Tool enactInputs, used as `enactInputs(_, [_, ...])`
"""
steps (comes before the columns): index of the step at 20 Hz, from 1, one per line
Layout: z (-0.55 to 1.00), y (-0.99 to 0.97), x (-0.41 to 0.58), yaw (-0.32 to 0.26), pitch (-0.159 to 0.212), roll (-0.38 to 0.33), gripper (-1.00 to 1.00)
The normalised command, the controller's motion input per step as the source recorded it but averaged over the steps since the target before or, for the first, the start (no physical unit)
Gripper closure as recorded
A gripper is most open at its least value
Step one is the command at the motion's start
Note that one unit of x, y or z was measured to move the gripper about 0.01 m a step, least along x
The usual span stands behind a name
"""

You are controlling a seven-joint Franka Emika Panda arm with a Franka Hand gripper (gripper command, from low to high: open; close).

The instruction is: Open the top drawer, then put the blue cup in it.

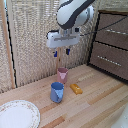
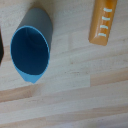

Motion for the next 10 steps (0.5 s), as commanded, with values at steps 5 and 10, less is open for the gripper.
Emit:
enactInputs(5, [0.54,-0.14,0.0,0.045,-0.065,-0.025,-1.0])
enactInputs(10, [0.69,-0.21,0.0,0.05,-0.058,-0.13,-1.0])
